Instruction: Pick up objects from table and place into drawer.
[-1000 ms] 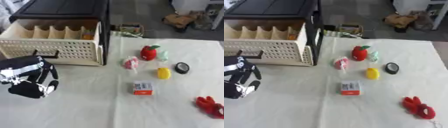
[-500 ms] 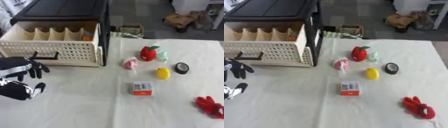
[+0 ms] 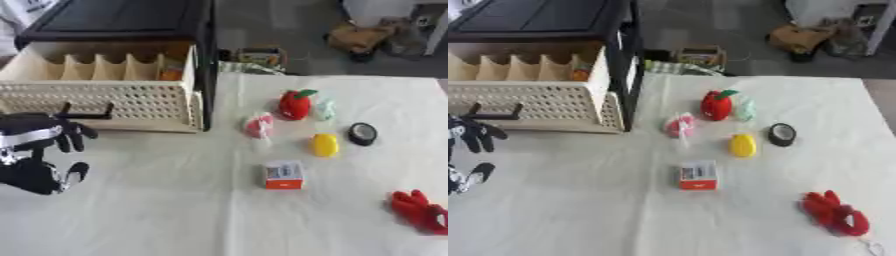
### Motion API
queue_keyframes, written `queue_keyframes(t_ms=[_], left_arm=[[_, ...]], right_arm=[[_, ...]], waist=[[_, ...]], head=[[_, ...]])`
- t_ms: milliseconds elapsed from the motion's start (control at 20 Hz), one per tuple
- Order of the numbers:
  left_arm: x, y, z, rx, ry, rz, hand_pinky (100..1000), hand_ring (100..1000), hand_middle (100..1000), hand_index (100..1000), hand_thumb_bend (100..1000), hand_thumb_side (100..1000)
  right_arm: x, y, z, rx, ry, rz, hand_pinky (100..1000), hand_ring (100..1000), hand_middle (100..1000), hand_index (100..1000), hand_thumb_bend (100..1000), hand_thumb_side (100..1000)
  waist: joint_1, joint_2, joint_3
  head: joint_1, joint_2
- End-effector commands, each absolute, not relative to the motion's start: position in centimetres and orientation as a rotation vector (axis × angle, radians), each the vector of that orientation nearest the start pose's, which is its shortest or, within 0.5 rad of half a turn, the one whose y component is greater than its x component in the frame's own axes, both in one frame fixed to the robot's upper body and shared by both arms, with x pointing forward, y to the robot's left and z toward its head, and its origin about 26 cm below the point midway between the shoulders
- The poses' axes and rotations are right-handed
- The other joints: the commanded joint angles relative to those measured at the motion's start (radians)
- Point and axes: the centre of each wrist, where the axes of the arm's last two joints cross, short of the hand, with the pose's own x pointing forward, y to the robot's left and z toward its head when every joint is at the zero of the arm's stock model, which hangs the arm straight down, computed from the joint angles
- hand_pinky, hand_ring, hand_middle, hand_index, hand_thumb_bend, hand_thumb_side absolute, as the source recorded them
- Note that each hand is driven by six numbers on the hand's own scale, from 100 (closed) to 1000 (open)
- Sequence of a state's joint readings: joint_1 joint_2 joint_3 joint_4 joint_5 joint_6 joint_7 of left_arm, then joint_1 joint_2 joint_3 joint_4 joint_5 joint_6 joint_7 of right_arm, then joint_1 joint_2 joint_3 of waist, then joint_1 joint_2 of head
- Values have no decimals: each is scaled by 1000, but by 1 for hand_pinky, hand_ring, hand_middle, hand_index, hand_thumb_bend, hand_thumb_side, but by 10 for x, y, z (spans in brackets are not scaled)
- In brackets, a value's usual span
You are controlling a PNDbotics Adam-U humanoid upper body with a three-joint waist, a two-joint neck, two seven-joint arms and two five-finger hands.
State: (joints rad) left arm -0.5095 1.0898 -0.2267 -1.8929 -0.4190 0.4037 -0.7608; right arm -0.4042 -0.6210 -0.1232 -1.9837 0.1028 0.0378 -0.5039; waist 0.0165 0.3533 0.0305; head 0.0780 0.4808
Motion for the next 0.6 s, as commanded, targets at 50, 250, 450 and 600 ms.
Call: queue_keyframes(t_ms=[50,250,450,600], left_arm=[[311,319,306,867,-1047,-1478,537,768,725,948,105,408],[316,320,309,885,-1073,-1451,508,750,706,936,105,408],[318,319,314,894,-1119,-1414,476,735,692,925,105,408],[320,319,315,894,-1140,-1394,463,725,687,925,105,408]], right_arm=[[294,-320,287,-900,-2498,-2,787,599,535,745,100,777],[294,-320,288,-901,-2500,-1,787,598,533,742,100,775],[294,-320,287,-904,-2496,-4,785,598,532,742,100,773],[294,-320,287,-906,-2496,-2,786,597,531,742,100,774]], waist=[[2,-15,-2],[3,-12,-6],[4,-9,-6],[4,-8,-7]], head=[[6,-14],[7,-18],[7,-20],[6,-20]])
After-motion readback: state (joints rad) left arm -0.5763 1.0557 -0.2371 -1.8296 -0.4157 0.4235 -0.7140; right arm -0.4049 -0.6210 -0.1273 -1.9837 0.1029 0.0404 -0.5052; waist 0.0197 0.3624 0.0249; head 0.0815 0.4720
